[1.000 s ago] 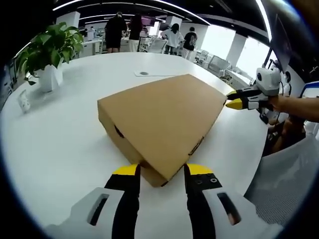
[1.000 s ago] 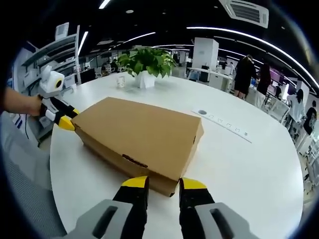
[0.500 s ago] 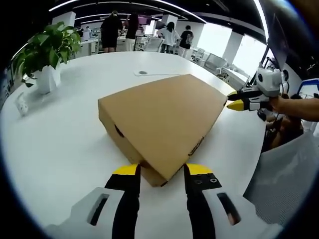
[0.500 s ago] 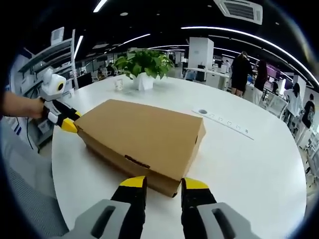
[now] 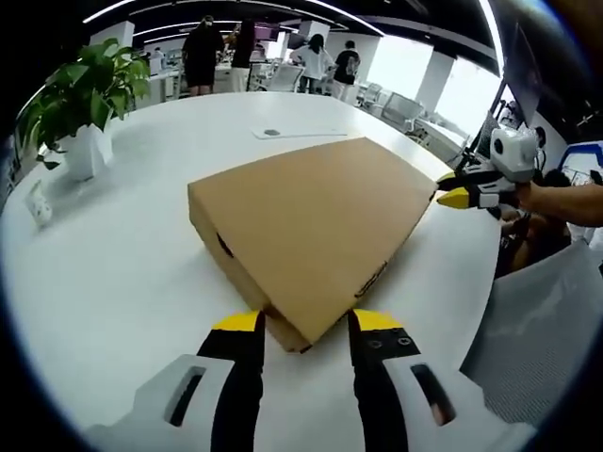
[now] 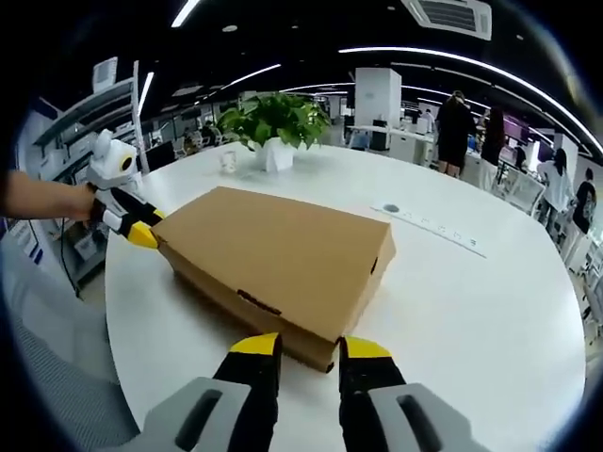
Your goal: Operate the shoe box by opening the lid, removing the specified soft item, and placing it in the target area until the item is outside and the box remains undamaged.
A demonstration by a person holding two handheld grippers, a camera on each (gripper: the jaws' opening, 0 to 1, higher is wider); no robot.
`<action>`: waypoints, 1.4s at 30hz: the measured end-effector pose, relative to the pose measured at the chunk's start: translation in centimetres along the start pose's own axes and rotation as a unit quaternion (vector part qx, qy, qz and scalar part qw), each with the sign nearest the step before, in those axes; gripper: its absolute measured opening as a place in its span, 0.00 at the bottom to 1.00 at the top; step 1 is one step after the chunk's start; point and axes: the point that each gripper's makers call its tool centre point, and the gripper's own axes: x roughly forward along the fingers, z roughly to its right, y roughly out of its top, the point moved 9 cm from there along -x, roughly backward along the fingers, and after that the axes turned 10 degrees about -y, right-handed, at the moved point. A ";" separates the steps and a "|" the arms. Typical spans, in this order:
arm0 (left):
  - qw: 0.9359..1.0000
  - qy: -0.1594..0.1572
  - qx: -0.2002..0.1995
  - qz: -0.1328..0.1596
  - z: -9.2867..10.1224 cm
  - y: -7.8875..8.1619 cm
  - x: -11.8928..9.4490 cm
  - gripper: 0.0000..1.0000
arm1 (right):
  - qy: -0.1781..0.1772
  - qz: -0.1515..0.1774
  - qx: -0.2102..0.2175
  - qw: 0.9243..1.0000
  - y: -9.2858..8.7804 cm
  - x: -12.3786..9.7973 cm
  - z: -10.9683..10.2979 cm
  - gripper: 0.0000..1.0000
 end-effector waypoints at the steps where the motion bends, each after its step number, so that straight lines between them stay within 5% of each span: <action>1: 1.000 0.000 0.001 -0.002 -0.2 0.0 -0.1 0.36 | 0.000 0.000 0.001 1.000 0.0 0.0 -0.2 0.19; 42: 0.999 -0.012 0.017 -0.033 -3.2 0.5 -1.4 0.38 | 0.022 -0.003 0.001 1.000 -0.4 -1.2 -4.4 0.21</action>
